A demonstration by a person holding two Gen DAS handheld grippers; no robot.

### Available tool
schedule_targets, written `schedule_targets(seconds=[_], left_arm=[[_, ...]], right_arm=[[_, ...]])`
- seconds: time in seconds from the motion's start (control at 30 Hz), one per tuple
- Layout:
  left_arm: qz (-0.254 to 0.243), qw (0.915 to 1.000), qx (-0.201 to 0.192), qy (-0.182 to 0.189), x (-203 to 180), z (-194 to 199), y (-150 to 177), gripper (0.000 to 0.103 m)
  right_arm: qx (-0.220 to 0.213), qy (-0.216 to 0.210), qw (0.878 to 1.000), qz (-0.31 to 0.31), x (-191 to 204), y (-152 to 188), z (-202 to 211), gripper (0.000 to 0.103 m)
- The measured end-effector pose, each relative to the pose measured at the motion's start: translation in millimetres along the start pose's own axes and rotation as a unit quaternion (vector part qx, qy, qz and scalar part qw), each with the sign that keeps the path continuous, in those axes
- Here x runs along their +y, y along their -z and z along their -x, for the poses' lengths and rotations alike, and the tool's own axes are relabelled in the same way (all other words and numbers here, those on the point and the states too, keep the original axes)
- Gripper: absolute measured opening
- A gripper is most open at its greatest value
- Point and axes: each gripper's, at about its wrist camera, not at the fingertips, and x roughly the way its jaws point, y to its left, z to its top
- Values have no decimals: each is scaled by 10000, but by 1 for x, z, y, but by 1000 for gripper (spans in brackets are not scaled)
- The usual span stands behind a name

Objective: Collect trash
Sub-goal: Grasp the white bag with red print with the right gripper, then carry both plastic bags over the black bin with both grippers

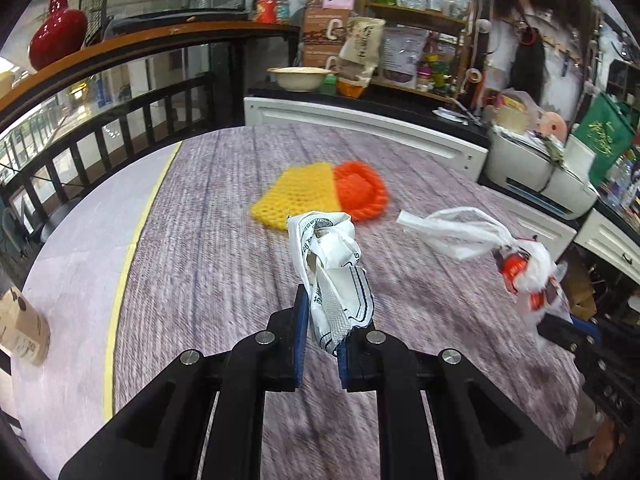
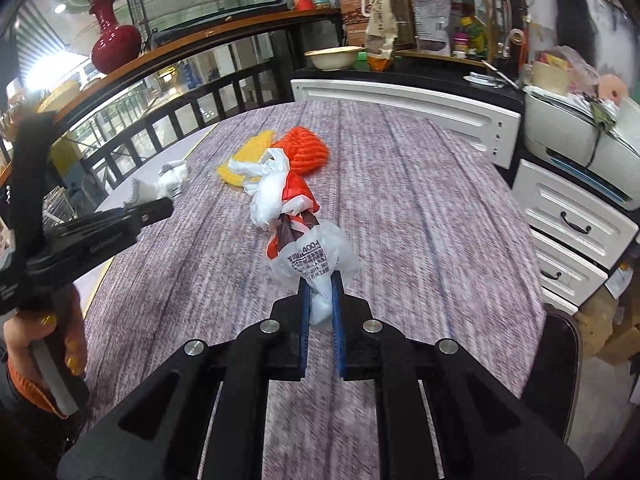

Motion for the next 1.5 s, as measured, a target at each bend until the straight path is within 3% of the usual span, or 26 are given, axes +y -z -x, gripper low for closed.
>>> schedule_targets(seconds=[0.4, 0.8, 0.97, 1.5], left_arm=[[-390, 9977, -53, 552, -73, 38, 35, 13], [-677, 9906, 162, 1179, -153, 46, 67, 13], [-943, 9854, 138, 1408, -188, 52, 71, 13], [-1821, 9673, 286, 1740, -277, 42, 95, 13]], right_arm=[[-215, 303, 9977, -558, -67, 43, 59, 11], [-478, 1145, 9868, -1041, -134, 92, 96, 11], [-321, 1443, 9773, -1519, -176, 112, 91, 11], [692, 1598, 9473, -2688, -258, 193, 21, 14]])
